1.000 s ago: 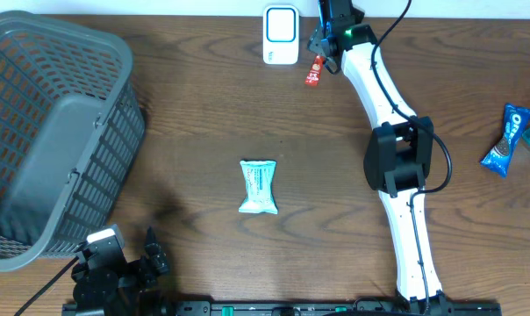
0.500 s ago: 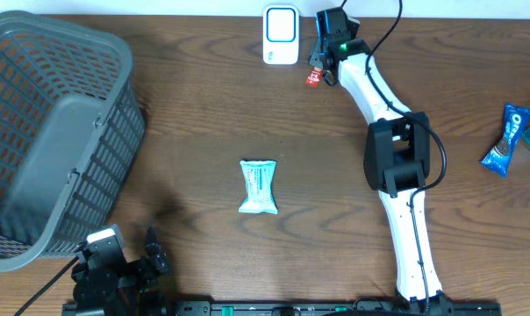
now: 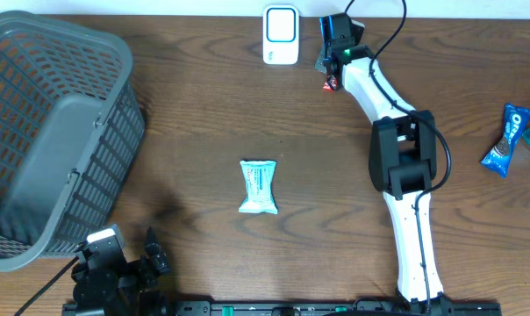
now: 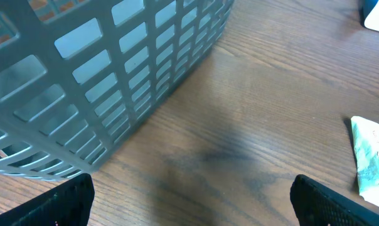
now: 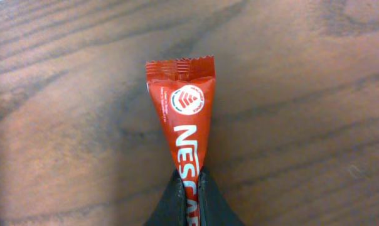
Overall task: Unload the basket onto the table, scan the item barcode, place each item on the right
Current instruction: 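Hold the stick in front of the scanner with the right gripper, then carry the stick to the right edge and release it by the Oreo pack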
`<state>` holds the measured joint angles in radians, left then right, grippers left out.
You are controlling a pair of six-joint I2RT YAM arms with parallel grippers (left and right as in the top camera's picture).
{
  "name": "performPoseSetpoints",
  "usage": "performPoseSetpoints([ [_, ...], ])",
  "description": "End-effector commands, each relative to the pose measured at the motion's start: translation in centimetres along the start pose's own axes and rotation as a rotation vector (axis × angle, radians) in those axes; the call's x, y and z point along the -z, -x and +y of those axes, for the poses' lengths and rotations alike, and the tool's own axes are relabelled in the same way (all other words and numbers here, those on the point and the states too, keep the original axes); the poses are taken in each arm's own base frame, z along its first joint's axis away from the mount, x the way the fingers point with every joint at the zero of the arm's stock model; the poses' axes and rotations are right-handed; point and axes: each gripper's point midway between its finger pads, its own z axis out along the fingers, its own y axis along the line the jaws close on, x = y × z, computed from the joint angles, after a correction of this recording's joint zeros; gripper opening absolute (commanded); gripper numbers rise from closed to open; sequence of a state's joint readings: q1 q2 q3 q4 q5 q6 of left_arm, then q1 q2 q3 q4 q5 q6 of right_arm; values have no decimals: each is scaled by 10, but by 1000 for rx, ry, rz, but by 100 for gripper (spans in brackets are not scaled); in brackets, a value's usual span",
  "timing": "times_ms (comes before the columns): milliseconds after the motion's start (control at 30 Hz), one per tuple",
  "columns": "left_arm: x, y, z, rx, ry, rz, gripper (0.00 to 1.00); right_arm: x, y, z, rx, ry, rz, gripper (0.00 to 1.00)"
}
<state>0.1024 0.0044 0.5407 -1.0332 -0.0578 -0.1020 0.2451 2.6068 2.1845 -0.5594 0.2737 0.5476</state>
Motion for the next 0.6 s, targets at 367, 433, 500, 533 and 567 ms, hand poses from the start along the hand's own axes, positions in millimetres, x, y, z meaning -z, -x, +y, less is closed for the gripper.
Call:
performPoseSetpoints([
  [367, -1, -1, 0, 3, -1, 3, 100, 111, 47, -172, 9, -367, 141, 1],
  [433, -1, -1, 0, 3, -1, 3, 100, 119, 53, -204, -21, -429, 149, 1],
  [500, -1, -1, 0, 3, -1, 3, 100, 121, 56, -240, -39, -469, 178, 1],
  [533, -1, -1, 0, 3, -1, 3, 100, 120, 56, -256, -47, -485, 192, 1],
  [567, -1, -1, 0, 3, -1, 3, 100, 119, 56, -277, -64, -506, 205, 1],
])
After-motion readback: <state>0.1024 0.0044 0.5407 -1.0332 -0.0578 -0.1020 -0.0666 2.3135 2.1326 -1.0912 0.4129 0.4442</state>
